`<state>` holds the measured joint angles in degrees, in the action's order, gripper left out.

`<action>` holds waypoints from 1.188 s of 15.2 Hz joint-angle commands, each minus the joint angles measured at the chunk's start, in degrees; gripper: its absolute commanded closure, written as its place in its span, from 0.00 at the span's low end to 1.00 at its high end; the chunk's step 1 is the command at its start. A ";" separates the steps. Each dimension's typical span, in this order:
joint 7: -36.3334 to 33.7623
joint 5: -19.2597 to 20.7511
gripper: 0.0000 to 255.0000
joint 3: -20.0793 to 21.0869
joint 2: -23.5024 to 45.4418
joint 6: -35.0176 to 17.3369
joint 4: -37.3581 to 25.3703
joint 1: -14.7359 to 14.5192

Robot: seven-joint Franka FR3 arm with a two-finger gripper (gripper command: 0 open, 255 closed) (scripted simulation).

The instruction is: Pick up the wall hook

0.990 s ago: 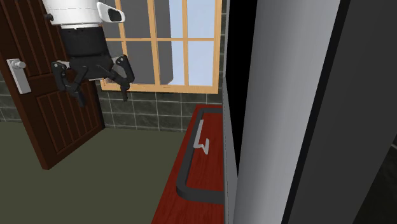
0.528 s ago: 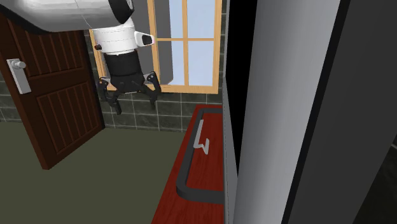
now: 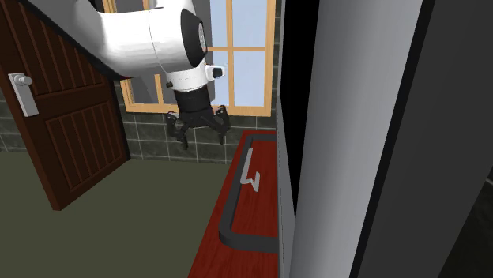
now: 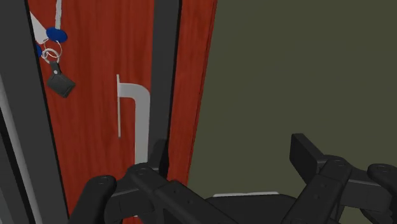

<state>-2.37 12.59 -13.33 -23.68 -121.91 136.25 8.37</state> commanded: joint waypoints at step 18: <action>4.50 -4.76 0.00 -8.60 25.49 -21.95 -7.54 4.51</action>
<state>1.90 8.10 -21.86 1.23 -143.16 128.59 12.80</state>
